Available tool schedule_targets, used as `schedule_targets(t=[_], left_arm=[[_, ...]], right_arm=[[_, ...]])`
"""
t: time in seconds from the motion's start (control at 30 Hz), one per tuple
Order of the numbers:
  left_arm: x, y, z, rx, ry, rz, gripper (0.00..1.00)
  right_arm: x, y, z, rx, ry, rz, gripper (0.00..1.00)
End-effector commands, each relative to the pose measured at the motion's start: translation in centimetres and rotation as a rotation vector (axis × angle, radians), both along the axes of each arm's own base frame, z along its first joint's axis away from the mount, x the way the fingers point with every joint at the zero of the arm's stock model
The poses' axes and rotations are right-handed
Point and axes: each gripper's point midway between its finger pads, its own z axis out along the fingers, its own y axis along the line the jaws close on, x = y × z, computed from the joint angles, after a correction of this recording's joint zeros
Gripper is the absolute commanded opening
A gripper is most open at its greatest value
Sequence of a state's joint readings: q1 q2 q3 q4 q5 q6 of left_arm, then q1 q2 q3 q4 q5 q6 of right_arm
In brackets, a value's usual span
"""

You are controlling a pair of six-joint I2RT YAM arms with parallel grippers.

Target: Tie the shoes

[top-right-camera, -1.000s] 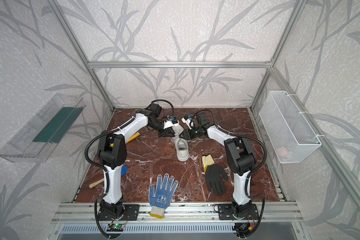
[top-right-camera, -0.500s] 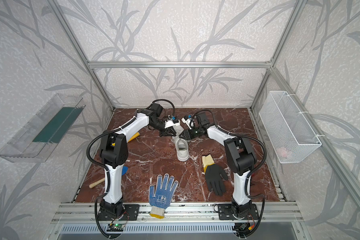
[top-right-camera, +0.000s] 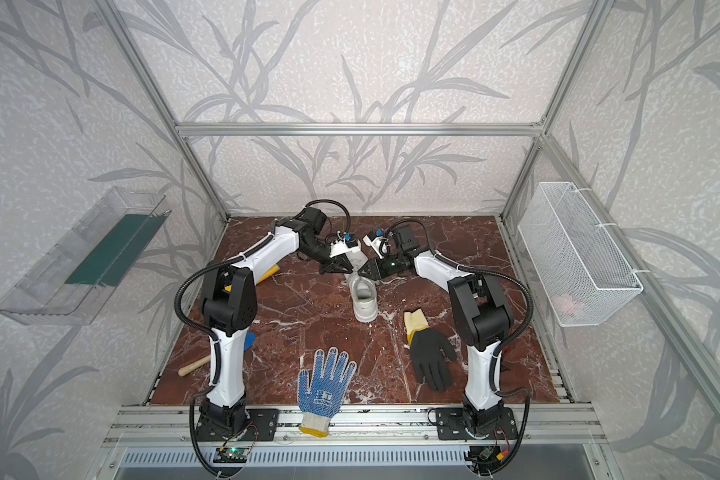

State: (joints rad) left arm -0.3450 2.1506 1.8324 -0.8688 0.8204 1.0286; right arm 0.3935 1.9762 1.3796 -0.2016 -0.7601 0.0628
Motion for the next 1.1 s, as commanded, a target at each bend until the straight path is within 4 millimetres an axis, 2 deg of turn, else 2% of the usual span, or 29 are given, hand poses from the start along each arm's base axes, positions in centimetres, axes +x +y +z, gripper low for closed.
schedule_targets(t=[0.0, 0.3, 0.43, 0.7, 0.83, 1.07], left_arm=[[-0.5, -0.5, 1.2, -0.032, 0.008, -0.026, 0.21], [-0.8, -0.6, 1.1, -0.036, 0.021, -0.031, 0.21], [-0.9, -0.6, 0.8, -0.031, 0.032, -0.029, 0.14], [-1.0, -0.6, 0.2, -0.018, 0.044, -0.032, 0.14], [-1.0, -0.6, 0.2, -0.013, 0.039, -0.032, 0.00], [-0.6, -0.2, 0.7, -0.003, 0.016, -0.021, 0.00]], right_arm=[[0.1, -0.3, -1.3, -0.032, 0.039, -0.008, 0.34], [0.0, -0.3, -1.4, -0.031, 0.041, -0.006, 0.34], [0.0, -0.3, -1.4, -0.031, 0.043, -0.007, 0.34], [0.0, -0.3, -1.3, -0.028, 0.045, -0.004, 0.34], [-0.1, -0.3, -1.4, -0.031, 0.047, -0.004, 0.34], [-0.1, -0.5, -1.7, -0.039, 0.049, -0.008, 0.33]])
